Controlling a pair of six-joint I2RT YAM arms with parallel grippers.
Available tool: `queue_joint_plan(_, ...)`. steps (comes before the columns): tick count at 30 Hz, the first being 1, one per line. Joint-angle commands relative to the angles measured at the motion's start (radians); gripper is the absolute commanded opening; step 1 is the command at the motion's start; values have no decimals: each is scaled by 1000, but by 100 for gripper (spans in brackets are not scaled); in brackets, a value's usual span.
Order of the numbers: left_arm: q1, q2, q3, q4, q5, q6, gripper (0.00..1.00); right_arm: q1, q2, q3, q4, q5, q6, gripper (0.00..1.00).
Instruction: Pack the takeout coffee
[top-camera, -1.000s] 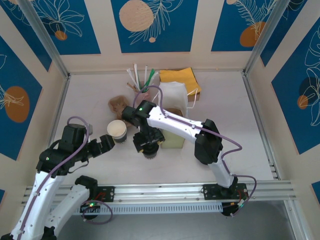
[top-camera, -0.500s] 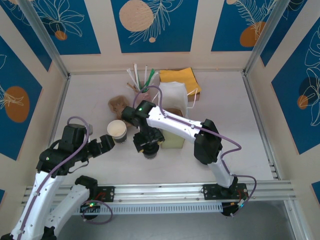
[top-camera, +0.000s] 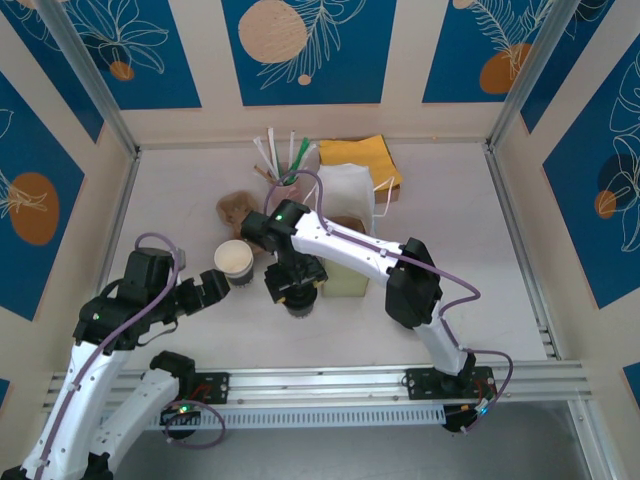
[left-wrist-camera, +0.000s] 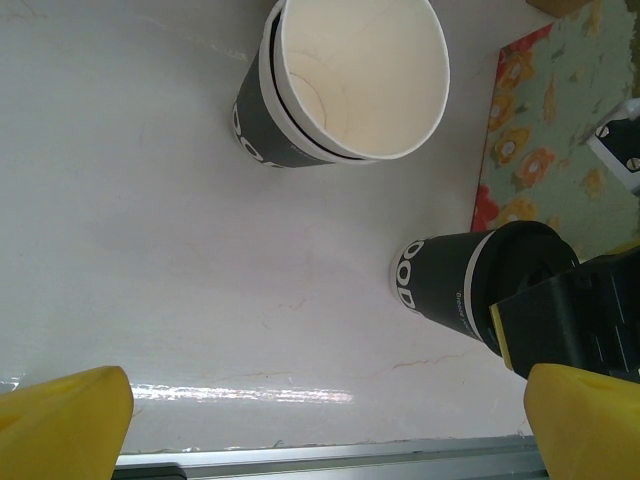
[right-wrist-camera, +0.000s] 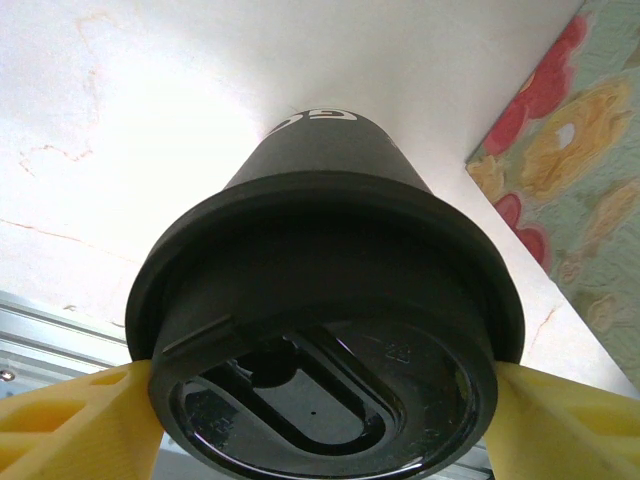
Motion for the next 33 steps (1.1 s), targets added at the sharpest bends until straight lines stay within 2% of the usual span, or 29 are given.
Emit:
queue_joint_plan(1, 10, 6, -3, 16, 19, 13, 100, 5, 27, 22, -26, -1, -10, 79)
queue_joint_plan(5, 10, 10, -1, 15, 19, 15, 100, 5, 28, 21, -24, -3, -10, 73)
queue_joint_plan(12, 10, 15, -1, 21, 19, 15, 100, 5, 20, 27, -29, -1, -9, 70)
queue_joint_plan(21, 10, 16, -1, 24, 21, 16, 100, 14, 20, 83, -62, 2, 0, 70)
queue_joint_plan(33, 10, 32, 13, 33, 29, 41, 100, 37, 17, 240, -161, 27, 20, 70)
